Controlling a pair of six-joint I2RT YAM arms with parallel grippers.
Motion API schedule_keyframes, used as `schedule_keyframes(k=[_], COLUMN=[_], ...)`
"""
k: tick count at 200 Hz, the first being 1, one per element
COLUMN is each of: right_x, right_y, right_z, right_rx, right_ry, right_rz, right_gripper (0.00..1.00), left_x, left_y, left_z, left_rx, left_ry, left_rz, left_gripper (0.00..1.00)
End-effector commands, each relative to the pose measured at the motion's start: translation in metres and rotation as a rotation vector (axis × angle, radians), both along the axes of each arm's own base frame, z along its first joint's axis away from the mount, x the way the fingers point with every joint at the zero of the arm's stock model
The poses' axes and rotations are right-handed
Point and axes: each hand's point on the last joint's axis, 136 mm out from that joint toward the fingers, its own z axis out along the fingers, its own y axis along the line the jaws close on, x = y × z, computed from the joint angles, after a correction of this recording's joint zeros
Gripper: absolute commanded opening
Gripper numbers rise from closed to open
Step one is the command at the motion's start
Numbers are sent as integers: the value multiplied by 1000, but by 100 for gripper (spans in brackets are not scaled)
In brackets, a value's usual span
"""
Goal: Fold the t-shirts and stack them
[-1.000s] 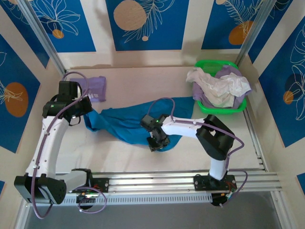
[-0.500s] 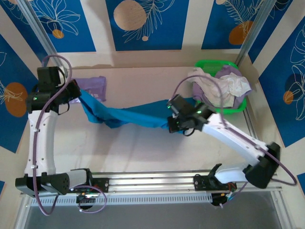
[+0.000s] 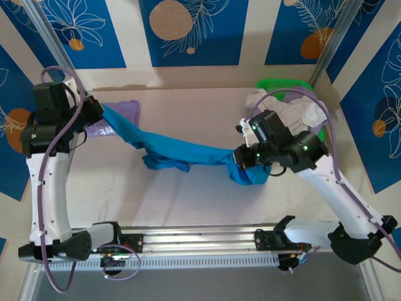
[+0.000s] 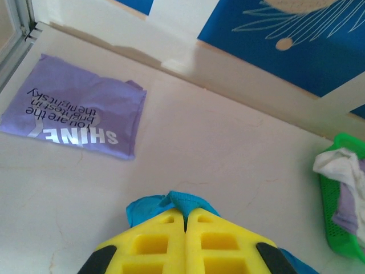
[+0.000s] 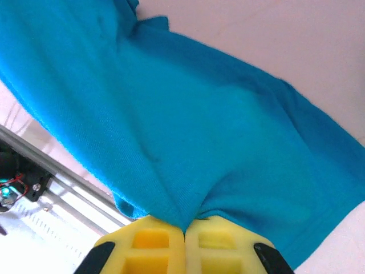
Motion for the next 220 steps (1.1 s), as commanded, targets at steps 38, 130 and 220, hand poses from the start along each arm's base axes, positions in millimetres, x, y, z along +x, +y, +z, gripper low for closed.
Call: schedule_keyframes(k=[38, 130, 220], right_x=[108, 73, 109], right_y=[-15, 16, 20], right_z=[-74, -156, -219], right_rx=[-1, 121, 62], right_ry=[267, 464, 513], right_rz=[-169, -242, -290], right_gripper=[48, 48, 36], left_x=[56, 45, 45], left_y=[0, 1, 2], left_z=[-134, -185, -186], left_rx=[-32, -14, -11], left_ry=[329, 429, 434], left_rz=[-69, -87, -84], left_gripper=[0, 0, 0])
